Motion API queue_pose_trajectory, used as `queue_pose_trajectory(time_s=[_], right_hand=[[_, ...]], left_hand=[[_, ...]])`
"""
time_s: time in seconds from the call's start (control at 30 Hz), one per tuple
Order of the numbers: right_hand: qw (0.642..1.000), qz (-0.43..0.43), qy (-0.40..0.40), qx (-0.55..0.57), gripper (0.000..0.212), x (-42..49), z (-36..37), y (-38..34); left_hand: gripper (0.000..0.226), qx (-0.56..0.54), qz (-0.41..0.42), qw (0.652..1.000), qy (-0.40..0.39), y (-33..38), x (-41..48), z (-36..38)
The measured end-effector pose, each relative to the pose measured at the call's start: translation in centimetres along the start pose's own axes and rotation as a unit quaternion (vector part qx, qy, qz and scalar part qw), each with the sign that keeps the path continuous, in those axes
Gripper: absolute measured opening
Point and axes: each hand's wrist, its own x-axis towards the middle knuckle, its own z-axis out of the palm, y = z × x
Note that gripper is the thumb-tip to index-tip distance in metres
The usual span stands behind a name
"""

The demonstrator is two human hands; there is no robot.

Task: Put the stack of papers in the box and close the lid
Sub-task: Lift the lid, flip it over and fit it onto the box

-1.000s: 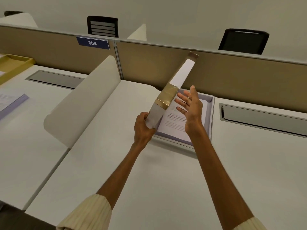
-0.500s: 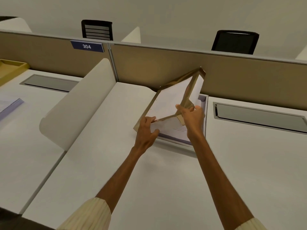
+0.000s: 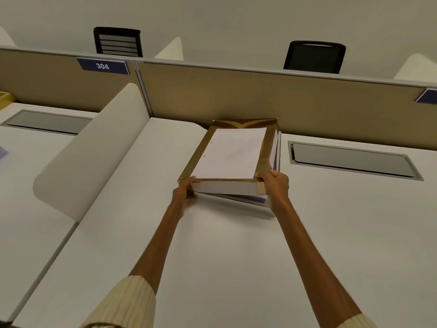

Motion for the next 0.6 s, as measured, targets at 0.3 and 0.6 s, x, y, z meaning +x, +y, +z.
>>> queue_pose_trajectory(time_s=[0.3,0.6], right_hand=[[0.999,0.005,0.052,0.004,0.028,1.4,-3.1,2.7],[0.996,-0.029,0.081,0.03,0.026,2.0,-3.9,3.8]], left_hand=[[0.038,0.087,-0.021,0.996,0.01,-3.0,-1.2,1.2],[0.028,0.185,0.101,0.976,0.061,-4.9,-2.1,2.0]])
